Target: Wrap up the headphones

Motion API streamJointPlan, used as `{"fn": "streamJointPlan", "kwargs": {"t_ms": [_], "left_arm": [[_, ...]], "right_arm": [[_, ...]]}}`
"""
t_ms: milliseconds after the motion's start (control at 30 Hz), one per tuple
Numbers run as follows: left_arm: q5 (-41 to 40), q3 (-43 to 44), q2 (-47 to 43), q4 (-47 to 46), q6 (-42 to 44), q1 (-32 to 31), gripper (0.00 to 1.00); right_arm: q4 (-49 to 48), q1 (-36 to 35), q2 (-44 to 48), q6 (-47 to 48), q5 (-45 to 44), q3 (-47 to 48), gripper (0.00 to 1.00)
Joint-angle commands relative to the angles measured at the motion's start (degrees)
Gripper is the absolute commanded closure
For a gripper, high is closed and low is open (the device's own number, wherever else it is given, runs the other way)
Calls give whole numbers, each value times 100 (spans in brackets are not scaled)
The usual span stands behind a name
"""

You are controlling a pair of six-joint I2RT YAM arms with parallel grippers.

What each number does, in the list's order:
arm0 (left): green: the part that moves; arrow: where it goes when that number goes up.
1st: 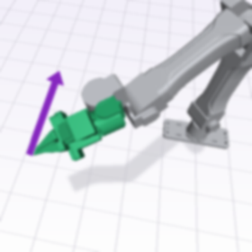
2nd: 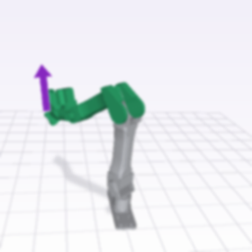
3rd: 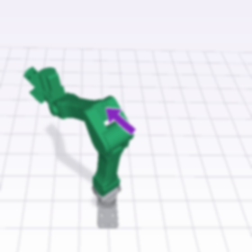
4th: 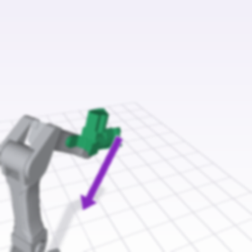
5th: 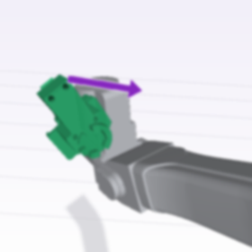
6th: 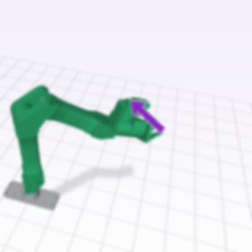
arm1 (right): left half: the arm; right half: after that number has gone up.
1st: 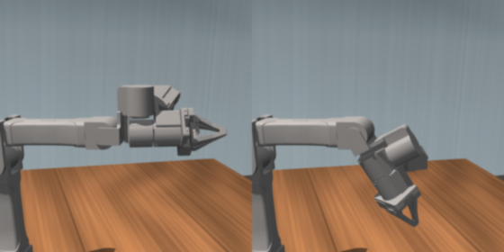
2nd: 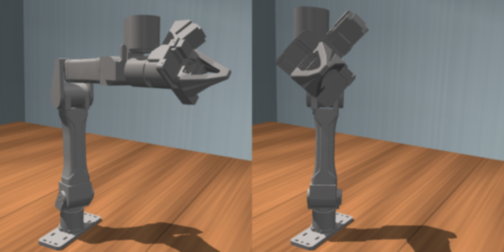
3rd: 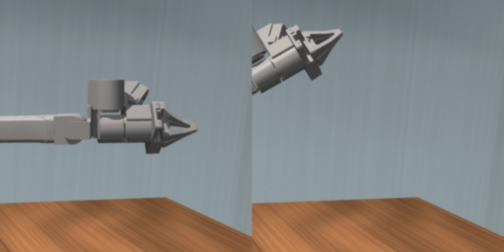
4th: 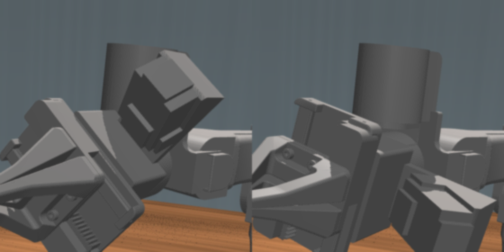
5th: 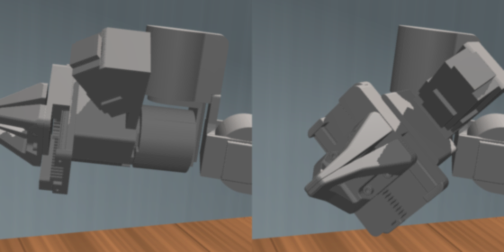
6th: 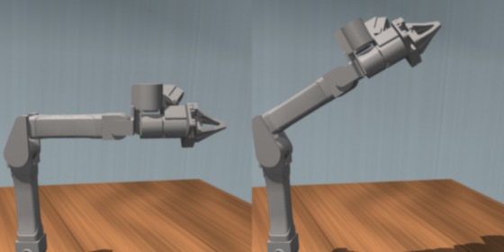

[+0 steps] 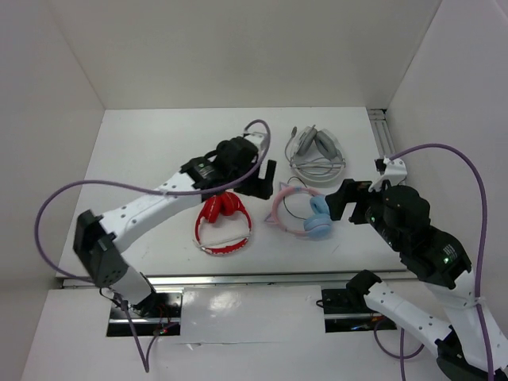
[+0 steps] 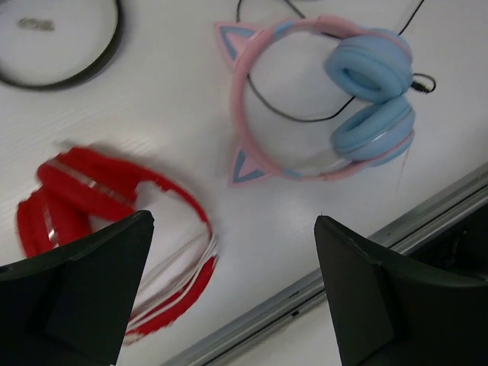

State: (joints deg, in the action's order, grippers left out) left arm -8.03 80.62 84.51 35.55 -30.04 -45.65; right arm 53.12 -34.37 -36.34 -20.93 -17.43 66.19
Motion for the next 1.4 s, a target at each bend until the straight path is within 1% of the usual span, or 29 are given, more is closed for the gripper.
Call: {"fn": "streamJointPlan", "kwargs": {"t_ms": [0,33,67,133,167,200,233,267,400,500,667,767,833,967,1000,1033,1133,1167,1233,1300,1367], "left_arm": [[109,700,933,-294,60,-23,0],[109,805,1136,-416,60,-162,0],[31,1006,1529,-417,60,-216,0],[-23,1218,1927,-488,130,-295,0],[-23,1376,2286,-540,130,-296,0],[-23,1430,2289,-540,130,-296,0],[-93,1430,2559,-601,182,-296,0],[-93,1430,2657,-602,183,-296,2],[-14,1290,2983,-1014,288,-243,3],[126,1290,3282,-1077,288,-190,4],[328,1123,3581,-1366,130,-15,4],[399,1192,3783,-1419,77,-14,4],[399,1333,3958,-1358,77,-14,4],[460,1413,4082,-1296,77,-14,13],[460,1413,4082,-1244,77,-14,21],[400,1413,4082,-1244,77,-14,25],[416,1115,3934,-1427,77,-67,26],[417,1053,3933,-1428,17,-67,32],[417,982,3933,-1428,16,-119,33],[277,929,3933,-1428,16,-172,39],[127,929,3933,-1375,-36,-242,40]], "right_arm": [[-285,-43,48,106,293,16,0],[-285,-43,109,106,345,16,0],[-285,-43,170,159,398,16,0],[-346,-43,224,159,503,-54,0],[-347,-43,302,211,504,-54,0],[-347,-43,390,212,573,-54,0],[-399,-43,391,212,574,-54,0],[-399,-43,443,212,574,-54,0],[-329,-43,443,150,451,-54,0],[-329,-43,443,150,320,-54,0],[-329,-43,443,98,319,-54,0],[-390,-43,496,36,529,-168,0],[-644,-43,671,-147,740,-264,0],[-1049,-43,1093,-420,1126,-485,0],[-1050,-43,1146,-421,1241,-485,0],[-1050,-43,1199,-421,1364,-432,0],[-919,-43,1199,-149,1541,-178,0],[-918,-43,1199,-96,1541,-125,0],[-918,-43,1199,-43,1541,-72,0],[-918,-43,1261,-43,1488,-72,0],[-918,-43,1313,-43,1488,-72,0]]}}
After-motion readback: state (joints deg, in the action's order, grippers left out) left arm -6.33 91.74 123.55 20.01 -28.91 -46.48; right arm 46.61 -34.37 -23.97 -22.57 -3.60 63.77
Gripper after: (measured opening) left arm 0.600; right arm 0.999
